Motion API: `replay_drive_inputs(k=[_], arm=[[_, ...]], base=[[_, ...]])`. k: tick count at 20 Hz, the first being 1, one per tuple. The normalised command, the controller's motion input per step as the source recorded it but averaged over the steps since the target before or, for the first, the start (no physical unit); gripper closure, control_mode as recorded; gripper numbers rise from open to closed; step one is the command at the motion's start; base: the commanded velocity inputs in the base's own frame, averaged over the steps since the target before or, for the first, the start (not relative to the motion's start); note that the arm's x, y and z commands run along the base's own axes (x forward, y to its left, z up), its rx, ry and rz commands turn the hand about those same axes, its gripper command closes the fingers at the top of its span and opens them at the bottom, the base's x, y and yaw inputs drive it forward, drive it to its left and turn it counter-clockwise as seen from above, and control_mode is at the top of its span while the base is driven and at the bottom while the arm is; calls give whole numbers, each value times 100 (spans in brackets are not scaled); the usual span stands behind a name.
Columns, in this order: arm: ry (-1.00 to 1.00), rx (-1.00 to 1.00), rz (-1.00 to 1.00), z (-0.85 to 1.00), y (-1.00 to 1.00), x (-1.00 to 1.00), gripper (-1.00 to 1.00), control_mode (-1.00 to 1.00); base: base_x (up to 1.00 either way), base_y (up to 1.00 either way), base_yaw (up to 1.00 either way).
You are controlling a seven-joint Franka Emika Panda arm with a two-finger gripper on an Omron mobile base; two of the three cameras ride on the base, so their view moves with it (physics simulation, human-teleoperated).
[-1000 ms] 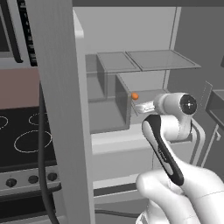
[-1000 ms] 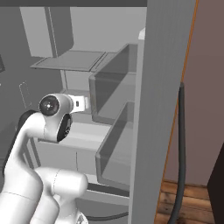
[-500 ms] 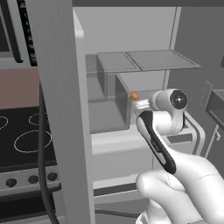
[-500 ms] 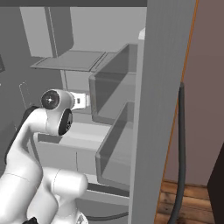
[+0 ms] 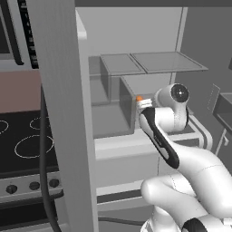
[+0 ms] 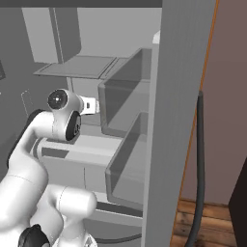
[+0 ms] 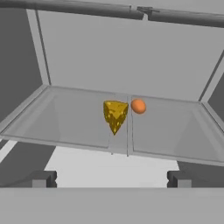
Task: Pick the cheese from the fridge and the cheese grater from the cabinet and place them next to the salad bowl.
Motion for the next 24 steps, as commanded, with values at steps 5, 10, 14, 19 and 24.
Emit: replay_drive_inputs(k=[5, 10, 14, 19, 24], arm=[[-7, 0, 0, -11, 0, 0, -100, -100], [-6, 0, 0, -18, 0, 0, -100, -100], [-1, 0, 0, -12, 0, 0, -100, -100], [12, 0, 0, -2, 0, 0, -100, -100], [6, 0, 0, -3, 0, 3, -100, -100]], base=[[0, 0, 0], [0, 0, 0], [0, 0, 0], [0, 0, 0], [0, 0, 0]])
